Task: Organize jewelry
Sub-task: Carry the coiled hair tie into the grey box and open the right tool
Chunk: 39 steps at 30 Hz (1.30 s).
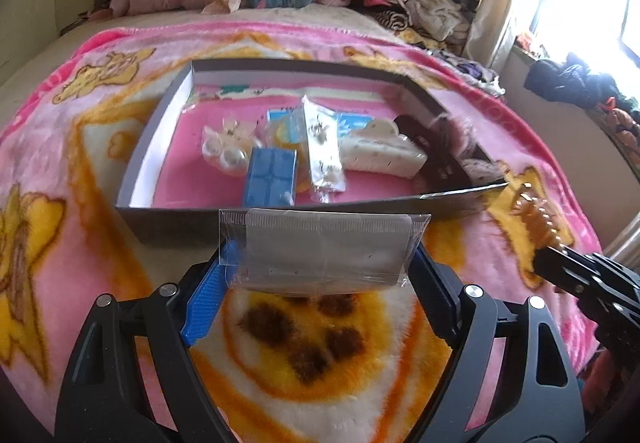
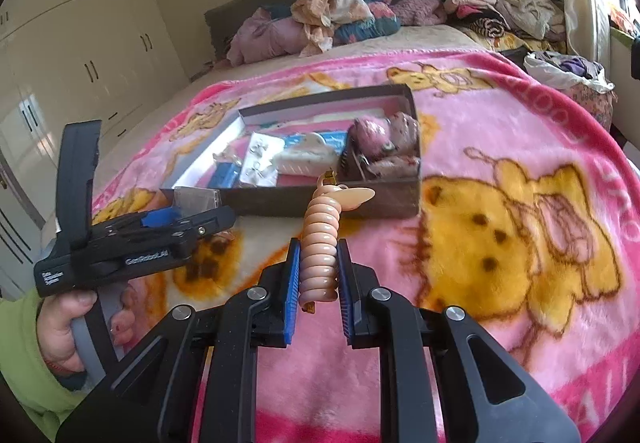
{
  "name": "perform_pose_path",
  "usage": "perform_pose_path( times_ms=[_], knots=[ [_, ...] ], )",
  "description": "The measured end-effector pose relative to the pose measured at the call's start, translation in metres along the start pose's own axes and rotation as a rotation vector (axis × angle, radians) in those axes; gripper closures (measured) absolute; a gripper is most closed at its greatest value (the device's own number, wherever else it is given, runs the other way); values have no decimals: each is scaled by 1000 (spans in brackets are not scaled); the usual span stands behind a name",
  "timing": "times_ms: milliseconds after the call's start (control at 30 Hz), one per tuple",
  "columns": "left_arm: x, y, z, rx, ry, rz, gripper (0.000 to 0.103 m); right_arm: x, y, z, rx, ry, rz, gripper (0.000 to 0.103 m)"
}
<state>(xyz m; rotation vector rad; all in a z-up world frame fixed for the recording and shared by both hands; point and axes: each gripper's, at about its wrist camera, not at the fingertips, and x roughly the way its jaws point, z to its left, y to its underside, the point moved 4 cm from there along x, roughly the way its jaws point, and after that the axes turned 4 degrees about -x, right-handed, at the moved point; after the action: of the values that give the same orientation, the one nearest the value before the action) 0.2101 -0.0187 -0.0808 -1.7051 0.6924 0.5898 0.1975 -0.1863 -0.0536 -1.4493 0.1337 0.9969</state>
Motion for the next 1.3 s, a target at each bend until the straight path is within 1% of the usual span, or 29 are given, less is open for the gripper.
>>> perform_pose_path(
  times_ms=[200, 333, 667, 1033, 1300],
  knots=[
    [-13, -15, 6, 4, 1, -51, 29, 3, -17, 12, -22, -8, -16, 86],
    [-14, -24, 12, 0, -1, -70, 29, 9, -29, 17, -36, -9, -23, 86],
    [0, -48, 33, -9, -19, -93, 29, 37, -53, 16, -53, 10, -15, 86],
    [22, -65, 50, -18, -39, -79, 29, 79, -75, 14, -52, 15, 12, 86],
    [36, -65, 52, -11, -47, -50, 28, 105, -73, 15, -65, 23, 44, 86]
  ],
)
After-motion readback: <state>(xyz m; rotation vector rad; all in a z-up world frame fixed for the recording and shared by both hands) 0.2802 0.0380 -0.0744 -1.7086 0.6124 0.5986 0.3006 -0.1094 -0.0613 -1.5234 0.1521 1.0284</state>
